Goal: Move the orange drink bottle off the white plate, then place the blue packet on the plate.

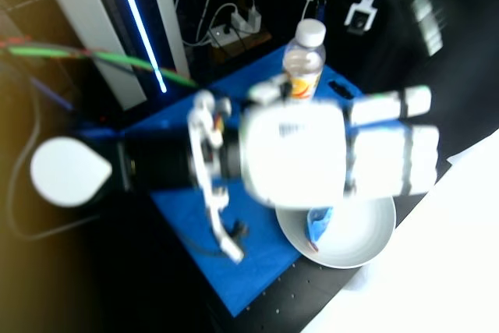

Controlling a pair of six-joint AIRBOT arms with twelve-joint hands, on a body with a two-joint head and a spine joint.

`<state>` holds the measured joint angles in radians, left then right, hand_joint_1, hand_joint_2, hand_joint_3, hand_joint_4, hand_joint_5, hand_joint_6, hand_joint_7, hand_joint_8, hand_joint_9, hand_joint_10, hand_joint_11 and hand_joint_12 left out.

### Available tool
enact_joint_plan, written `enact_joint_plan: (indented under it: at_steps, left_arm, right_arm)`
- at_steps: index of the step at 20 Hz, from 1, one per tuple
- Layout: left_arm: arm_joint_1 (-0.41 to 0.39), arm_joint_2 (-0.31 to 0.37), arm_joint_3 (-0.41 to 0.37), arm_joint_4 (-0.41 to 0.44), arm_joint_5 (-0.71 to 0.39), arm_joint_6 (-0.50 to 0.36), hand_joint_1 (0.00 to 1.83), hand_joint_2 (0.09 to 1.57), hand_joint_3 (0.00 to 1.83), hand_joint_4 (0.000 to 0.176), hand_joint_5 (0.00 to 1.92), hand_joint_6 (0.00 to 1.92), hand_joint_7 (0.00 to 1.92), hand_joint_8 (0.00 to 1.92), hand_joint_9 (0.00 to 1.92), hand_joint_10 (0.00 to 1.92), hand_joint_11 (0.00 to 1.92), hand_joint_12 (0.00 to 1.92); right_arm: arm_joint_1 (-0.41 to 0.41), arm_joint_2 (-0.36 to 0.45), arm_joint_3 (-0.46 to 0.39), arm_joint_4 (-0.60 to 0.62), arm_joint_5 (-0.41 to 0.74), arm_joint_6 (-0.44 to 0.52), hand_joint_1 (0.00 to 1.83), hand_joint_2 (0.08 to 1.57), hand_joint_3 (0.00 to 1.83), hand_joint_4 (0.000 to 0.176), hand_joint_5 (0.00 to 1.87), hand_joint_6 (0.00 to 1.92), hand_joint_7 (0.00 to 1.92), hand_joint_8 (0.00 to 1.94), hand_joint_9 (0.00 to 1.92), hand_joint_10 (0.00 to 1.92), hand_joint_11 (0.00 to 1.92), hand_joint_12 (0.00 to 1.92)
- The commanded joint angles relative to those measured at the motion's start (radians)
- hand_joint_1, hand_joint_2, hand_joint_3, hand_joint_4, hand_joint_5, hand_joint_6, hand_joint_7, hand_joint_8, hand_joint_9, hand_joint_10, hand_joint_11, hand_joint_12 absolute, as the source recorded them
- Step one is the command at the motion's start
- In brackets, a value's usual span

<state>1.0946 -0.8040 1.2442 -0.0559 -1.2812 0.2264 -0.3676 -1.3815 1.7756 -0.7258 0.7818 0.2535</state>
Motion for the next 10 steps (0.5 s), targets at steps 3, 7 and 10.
enact_joint_plan:
  at_steps: [3, 7, 10]
  left_arm:
    - [-0.010, -0.001, -0.007, -0.027, -0.135, 0.002, 0.55, 0.66, 0.01, 0.176, 0.00, 0.00, 0.00, 0.00, 0.00, 0.00, 0.00, 0.00]
    - [-0.019, -0.001, -0.019, -0.034, -0.160, 0.038, 0.56, 0.66, 0.01, 0.176, 0.00, 0.00, 0.00, 0.00, 0.00, 0.00, 0.01, 0.01]
    - [-0.042, 0.000, -0.038, -0.033, -0.203, 0.077, 0.57, 0.71, 0.02, 0.176, 0.00, 0.00, 0.00, 0.00, 0.00, 0.00, 0.01, 0.01]
  right_arm:
    - [0.005, 0.038, -0.036, 0.149, 0.156, -0.037, 0.74, 0.60, 0.00, 0.176, 0.00, 0.00, 0.00, 0.00, 0.00, 0.00, 0.08, 0.03]
    - [-0.023, 0.093, -0.125, 0.256, 0.250, -0.139, 0.88, 0.62, 0.00, 0.176, 0.00, 0.00, 0.00, 0.00, 0.00, 0.00, 0.06, 0.03]
    - [-0.040, 0.130, -0.168, 0.310, 0.319, -0.177, 0.90, 0.68, 0.02, 0.176, 0.00, 0.00, 0.00, 0.00, 0.00, 0.00, 0.00, 0.00]
